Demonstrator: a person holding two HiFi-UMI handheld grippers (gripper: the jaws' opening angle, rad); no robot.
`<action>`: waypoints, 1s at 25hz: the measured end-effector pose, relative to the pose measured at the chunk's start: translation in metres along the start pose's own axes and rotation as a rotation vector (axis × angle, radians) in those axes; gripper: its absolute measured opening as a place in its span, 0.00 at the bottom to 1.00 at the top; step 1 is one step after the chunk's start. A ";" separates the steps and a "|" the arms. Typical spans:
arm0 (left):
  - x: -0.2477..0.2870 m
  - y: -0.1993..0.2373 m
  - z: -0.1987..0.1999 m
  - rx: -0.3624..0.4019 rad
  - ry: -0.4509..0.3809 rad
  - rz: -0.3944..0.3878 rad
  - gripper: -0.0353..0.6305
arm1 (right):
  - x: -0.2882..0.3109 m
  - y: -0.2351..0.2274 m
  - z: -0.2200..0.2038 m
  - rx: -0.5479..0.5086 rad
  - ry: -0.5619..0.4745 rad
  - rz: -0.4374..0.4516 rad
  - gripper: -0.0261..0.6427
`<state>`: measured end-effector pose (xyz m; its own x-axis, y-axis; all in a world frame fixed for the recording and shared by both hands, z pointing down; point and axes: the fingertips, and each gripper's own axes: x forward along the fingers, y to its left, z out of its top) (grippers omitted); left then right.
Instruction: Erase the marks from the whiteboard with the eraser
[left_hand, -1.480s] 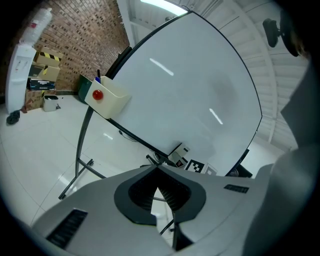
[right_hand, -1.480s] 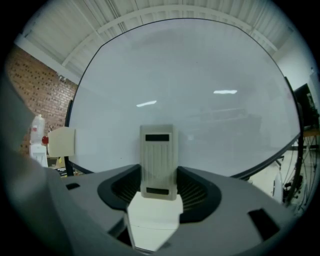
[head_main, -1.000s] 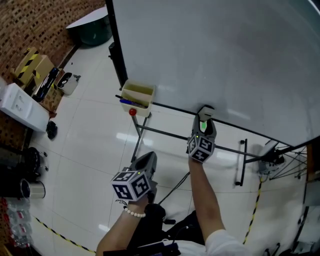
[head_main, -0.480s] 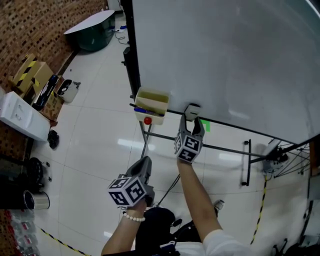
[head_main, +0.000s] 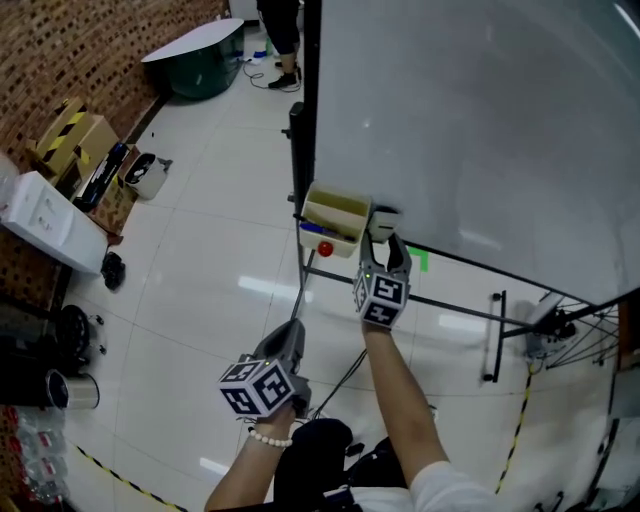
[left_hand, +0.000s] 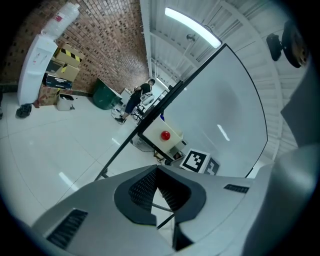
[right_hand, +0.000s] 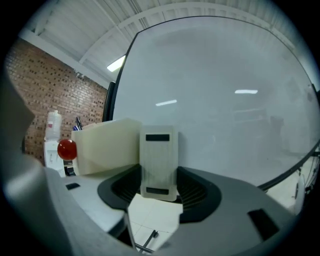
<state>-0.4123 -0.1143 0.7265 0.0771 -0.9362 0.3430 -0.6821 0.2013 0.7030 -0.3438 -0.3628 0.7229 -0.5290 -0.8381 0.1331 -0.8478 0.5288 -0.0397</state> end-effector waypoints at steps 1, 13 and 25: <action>0.000 -0.004 -0.002 -0.003 0.002 0.001 0.04 | -0.002 -0.005 0.002 -0.004 0.004 0.004 0.42; -0.078 -0.072 0.002 0.183 -0.066 -0.024 0.04 | -0.144 -0.011 0.050 0.247 0.090 0.267 0.42; -0.151 -0.293 -0.170 0.264 -0.058 -0.209 0.04 | -0.464 -0.209 0.137 0.582 -0.051 0.287 0.41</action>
<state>-0.1002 0.0172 0.5749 0.1985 -0.9657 0.1675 -0.8213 -0.0707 0.5662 0.0738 -0.1029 0.5333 -0.7262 -0.6875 -0.0091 -0.5468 0.5856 -0.5984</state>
